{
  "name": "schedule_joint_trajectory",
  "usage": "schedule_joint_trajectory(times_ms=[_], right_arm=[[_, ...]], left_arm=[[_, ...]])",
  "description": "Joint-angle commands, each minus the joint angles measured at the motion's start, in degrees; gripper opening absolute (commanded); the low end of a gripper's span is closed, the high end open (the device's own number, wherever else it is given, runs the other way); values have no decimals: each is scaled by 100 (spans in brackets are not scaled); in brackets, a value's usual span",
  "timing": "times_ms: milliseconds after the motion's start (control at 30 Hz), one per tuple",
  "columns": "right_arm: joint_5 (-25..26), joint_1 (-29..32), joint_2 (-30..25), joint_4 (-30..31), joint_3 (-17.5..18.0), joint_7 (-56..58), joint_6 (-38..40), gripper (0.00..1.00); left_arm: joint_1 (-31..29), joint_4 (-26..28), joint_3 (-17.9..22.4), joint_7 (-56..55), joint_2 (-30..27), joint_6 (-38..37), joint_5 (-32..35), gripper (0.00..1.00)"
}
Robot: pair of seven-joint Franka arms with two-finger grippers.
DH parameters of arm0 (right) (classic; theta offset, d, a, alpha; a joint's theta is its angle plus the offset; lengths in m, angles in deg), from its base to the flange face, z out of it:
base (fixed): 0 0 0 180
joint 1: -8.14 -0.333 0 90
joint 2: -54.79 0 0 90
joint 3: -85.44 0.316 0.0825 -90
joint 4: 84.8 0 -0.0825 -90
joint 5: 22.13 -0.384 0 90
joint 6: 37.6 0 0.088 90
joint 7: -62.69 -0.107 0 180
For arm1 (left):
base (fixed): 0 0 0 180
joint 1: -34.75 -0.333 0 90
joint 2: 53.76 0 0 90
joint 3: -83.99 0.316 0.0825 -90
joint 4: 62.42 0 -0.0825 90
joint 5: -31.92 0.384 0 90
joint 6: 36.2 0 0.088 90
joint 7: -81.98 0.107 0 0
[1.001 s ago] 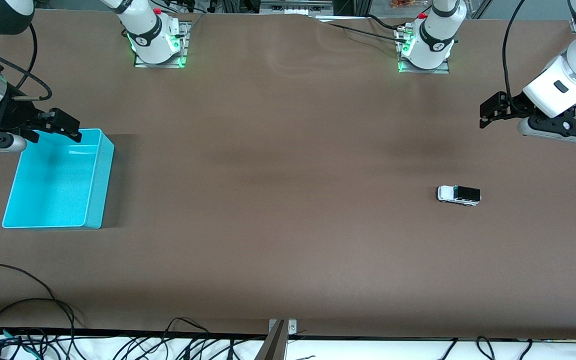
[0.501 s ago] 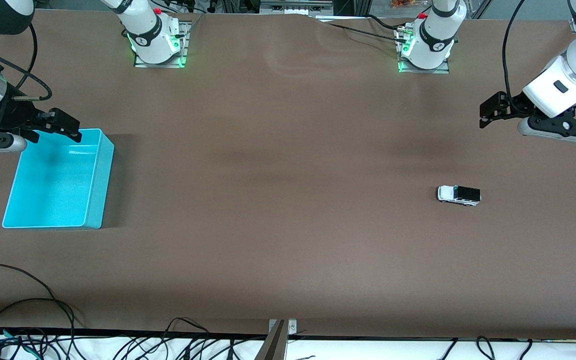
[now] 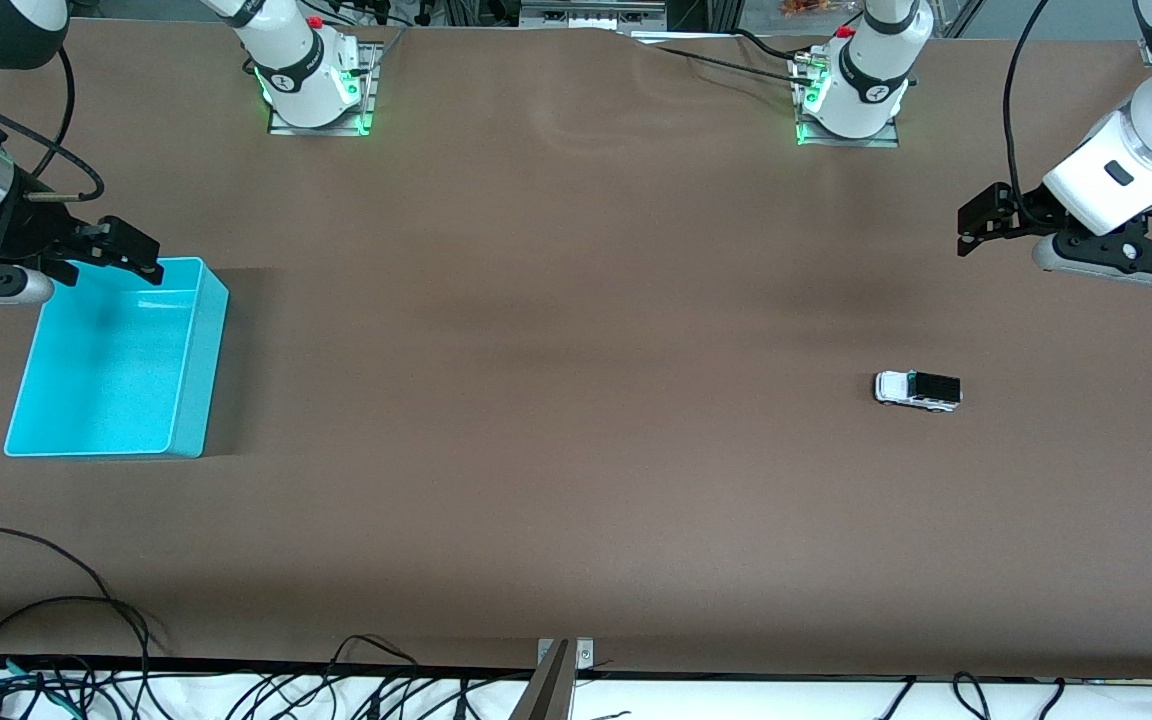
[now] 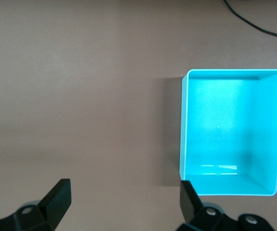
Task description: Wind and store white jeep toy
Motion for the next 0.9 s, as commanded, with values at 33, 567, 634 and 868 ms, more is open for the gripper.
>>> schedule_joint_trajectory(times_ms=[33, 567, 634, 868], right_arm=[[-3, -26, 33, -122, -16, 60, 96, 100], [-12, -35, 33, -122, -7, 60, 96, 100], [-12, -35, 33, -122, -7, 60, 96, 100], [-12, -35, 33, -122, -7, 60, 96, 100]], left_arm=[[-20, -83, 41, 202, 65, -105, -73, 100], [-371, -215, 50, 3365, 1048, -87, -55, 100], [-468, -320, 50, 3874, 1242, -79, -55, 100], [-582, -312, 50, 5289, 1681, 342, 49, 100]])
